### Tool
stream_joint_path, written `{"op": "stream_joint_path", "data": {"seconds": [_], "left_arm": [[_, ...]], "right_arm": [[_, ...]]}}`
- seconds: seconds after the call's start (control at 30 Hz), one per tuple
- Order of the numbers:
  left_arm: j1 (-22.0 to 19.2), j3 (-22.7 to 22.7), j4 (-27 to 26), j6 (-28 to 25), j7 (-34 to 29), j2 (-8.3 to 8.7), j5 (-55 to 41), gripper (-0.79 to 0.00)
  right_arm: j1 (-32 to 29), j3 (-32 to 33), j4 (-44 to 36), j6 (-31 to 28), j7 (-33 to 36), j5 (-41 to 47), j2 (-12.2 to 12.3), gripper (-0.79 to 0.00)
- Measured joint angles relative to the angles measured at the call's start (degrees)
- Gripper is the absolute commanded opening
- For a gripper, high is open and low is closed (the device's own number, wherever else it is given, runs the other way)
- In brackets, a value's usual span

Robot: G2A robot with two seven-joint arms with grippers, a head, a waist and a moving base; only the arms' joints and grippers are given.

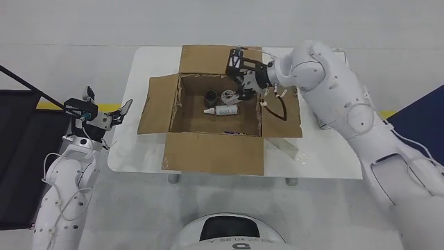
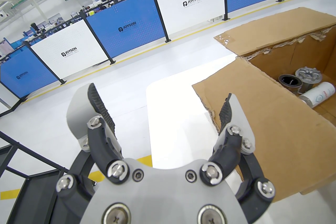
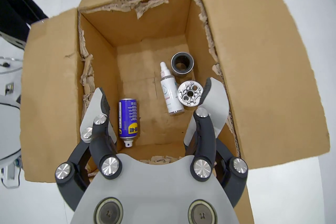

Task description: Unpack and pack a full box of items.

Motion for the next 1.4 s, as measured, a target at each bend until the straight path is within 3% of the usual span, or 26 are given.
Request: {"op": "stream_joint_path", "data": {"seconds": [0.17,0.3,0.43,0.67,0.87,1.03,1.13,1.4], "left_arm": [[0.00,0.00,0.00,0.00,0.00,0.00,0.00,0.000],[0.00,0.00,0.00,0.00,0.00,0.00,0.00,0.000],[0.00,0.00,0.00,0.00,0.00,0.00,0.00,0.000],[0.00,0.00,0.00,0.00,0.00,0.00,0.00,0.000],[0.00,0.00,0.00,0.00,0.00,0.00,0.00,0.000],[0.00,0.00,0.00,0.00,0.00,0.00,0.00,0.000],[0.00,0.00,0.00,0.00,0.00,0.00,0.00,0.000],[0.00,0.00,0.00,0.00,0.00,0.00,0.00,0.000]], "right_arm": [[3.41,-6.31,5.18,-0.52,-2.47,-2.04,-3.44,-0.336],[5.29,-10.43,6.83,5.46,-5.57,-8.25,-6.30,-0.203],[5.72,-13.83,8.44,10.53,-11.24,-14.59,-9.01,-0.256],[6.41,-18.22,16.28,15.73,-16.28,-19.82,-13.93,-0.228],[6.82,-20.13,22.39,17.35,-17.77,-21.57,-17.43,-0.095],[7.02,-21.20,26.04,18.77,-18.75,-23.35,-20.02,-0.092],[7.19,-21.68,28.09,18.29,-19.04,-24.04,-21.40,-0.148],[7.83,-22.46,33.74,15.85,-20.49,-25.55,-24.78,-0.191]]}}
